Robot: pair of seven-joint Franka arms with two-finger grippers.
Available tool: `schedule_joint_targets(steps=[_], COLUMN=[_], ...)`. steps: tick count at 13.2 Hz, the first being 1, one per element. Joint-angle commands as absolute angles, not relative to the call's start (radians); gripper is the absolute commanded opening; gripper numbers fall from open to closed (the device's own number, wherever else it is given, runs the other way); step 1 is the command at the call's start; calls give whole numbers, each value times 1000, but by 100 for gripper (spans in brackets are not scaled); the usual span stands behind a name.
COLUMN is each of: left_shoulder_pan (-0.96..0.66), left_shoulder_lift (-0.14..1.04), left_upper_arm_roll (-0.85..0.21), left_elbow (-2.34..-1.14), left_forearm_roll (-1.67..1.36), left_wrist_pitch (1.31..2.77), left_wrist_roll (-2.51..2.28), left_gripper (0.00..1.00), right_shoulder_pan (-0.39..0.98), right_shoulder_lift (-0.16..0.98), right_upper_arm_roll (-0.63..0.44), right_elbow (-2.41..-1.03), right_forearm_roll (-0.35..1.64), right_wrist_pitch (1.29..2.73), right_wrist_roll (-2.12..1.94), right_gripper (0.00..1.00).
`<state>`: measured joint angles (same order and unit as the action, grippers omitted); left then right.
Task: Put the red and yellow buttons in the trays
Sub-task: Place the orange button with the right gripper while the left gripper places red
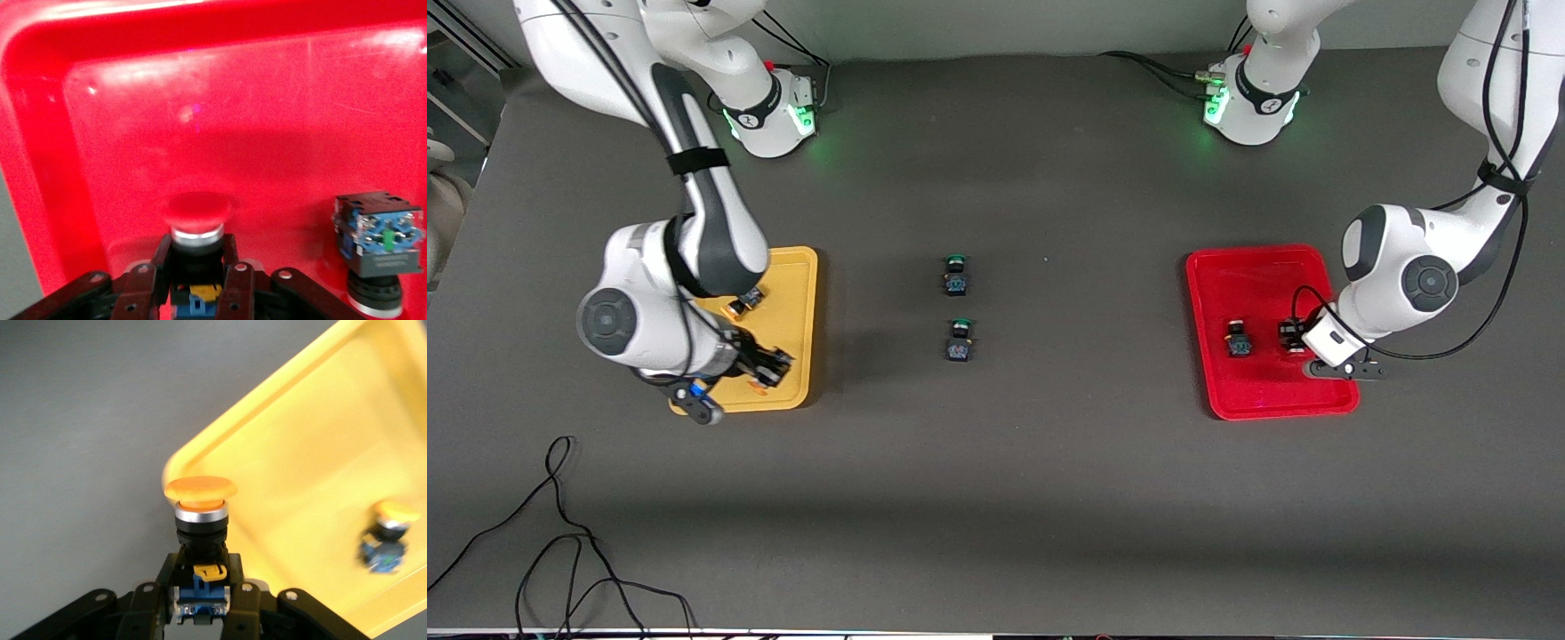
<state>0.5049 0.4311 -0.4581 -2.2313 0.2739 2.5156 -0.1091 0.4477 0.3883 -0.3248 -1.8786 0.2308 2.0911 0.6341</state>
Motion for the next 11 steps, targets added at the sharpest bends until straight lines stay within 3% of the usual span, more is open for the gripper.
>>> schedule_joint_targets(steps=[1, 4, 7, 8, 9, 10, 11], left_shoulder_pan=[508, 503, 506, 509, 514, 537, 543], left_shoulder_lift=[384, 295, 232, 203, 169, 140, 111], left_upper_arm_roll=[-460, -479, -515, -512, -503, -505, -505], left_elbow=[-2194, -2036, -1847, -1794, -1746, -1705, -1678], left_forearm_roll=[288, 276, 197, 143, 91, 62, 45], left_wrist_pitch=[2423, 2098, 1814, 1737, 1658, 1588, 1542], left_wrist_roll=[-107, -94, -62, -10, 42, 79, 86], left_gripper=[100, 100, 100, 100, 100, 100, 100], right_shoulder_pan=[451, 436, 437, 437, 439, 439, 439], right_shoulder_lift=[344, 385, 383, 388, 391, 394, 393], right_upper_arm_roll=[-397, -396, -391, -390, -387, -385, -385], right_elbow=[-2044, -2146, -2143, -2141, -2141, -2141, -2140], right_forearm_roll=[236, 308, 311, 325, 356, 376, 376], right_wrist_pitch=[2224, 2414, 2408, 2410, 2417, 2418, 2416], right_wrist_roll=[458, 394, 396, 397, 396, 397, 397], right_gripper=[0, 4, 12, 28, 78, 100, 100])
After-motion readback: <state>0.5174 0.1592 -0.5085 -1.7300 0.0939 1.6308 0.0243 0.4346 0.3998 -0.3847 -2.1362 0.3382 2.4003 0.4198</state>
